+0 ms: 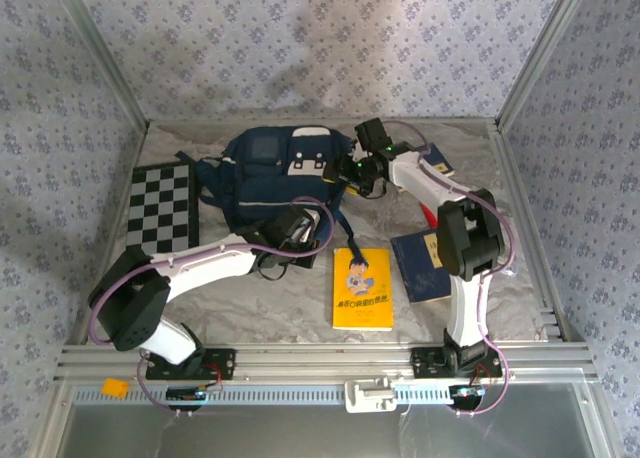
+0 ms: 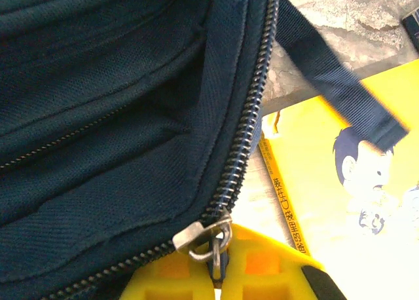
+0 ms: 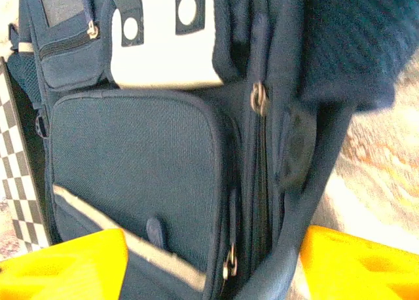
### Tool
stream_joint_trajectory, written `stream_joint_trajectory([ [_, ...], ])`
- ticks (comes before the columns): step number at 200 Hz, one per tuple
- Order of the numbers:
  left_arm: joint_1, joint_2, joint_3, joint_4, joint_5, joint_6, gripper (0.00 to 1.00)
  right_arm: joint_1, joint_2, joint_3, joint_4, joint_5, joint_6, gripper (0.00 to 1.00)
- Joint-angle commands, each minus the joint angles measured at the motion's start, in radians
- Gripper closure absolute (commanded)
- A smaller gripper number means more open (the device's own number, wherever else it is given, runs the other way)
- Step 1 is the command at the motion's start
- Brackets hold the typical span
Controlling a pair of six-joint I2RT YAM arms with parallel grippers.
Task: Pack the student bag
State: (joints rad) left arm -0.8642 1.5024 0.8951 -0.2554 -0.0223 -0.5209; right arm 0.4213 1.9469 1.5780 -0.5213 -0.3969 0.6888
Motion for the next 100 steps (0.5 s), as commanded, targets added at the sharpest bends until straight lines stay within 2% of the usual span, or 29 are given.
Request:
stream_joint_trajectory([
  [1, -0.002, 0.006, 0.046, 0.056, 0.023, 0.010, 1.00, 0.010, -0.149, -0.110, -0.005, -0.020, 0.021, 0.23],
  [40, -0.002, 0.002, 0.036, 0.069, 0.027, 0.024, 1.00, 0.084, -0.259, -0.317, 0.151, -0.055, 0.169, 0.19],
  [80, -0.002, -0.017, 0.029, 0.081, 0.044, 0.031, 1.00, 0.161, -0.200, -0.377, 0.314, -0.025, 0.319, 0.20],
  [100, -0.002, -0.031, 0.020, 0.085, 0.043, 0.036, 1.00, 0.183, -0.169, -0.411, 0.389, 0.019, 0.372, 0.25],
])
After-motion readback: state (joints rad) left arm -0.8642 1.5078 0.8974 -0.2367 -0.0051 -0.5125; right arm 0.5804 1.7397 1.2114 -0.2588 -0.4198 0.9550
